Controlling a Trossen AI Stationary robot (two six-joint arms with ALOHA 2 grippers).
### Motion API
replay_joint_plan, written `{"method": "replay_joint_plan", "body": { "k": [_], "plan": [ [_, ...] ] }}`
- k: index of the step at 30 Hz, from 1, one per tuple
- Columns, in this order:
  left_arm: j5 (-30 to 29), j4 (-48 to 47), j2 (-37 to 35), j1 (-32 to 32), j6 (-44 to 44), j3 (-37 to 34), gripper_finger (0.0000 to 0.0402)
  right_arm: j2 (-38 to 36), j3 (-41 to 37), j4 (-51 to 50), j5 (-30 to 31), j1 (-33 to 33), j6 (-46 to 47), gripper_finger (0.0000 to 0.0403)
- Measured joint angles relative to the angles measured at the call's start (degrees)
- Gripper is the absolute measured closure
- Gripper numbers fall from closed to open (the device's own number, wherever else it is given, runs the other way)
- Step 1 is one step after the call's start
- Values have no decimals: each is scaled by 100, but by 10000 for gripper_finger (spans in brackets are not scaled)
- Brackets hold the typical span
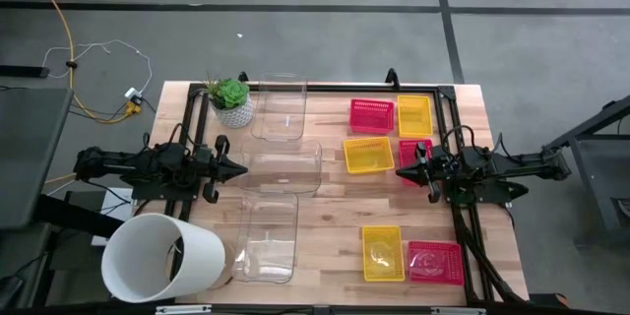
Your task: Stack baskets by color
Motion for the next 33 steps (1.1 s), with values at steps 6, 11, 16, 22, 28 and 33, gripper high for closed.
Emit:
{"method": "replay_joint_plan", "body": {
  "k": [6,11,16,22,28,33],
  "plan": [
    [-1,0,0,0,1,1,401,1,0,0,-1,2,0,402],
    [-1,2,0,-2,1,0,401,0,-1,1,0,1,0,402],
    [-1,1,0,-2,0,1,401,2,0,0,0,0,0,402],
    [0,2,0,-2,-1,0,401,2,0,0,0,0,0,402],
    [1,0,0,0,1,1,401,1,0,1,-1,1,0,402],
    [-2,0,0,0,1,2,401,0,-1,0,-1,1,0,402]
  ]
}}
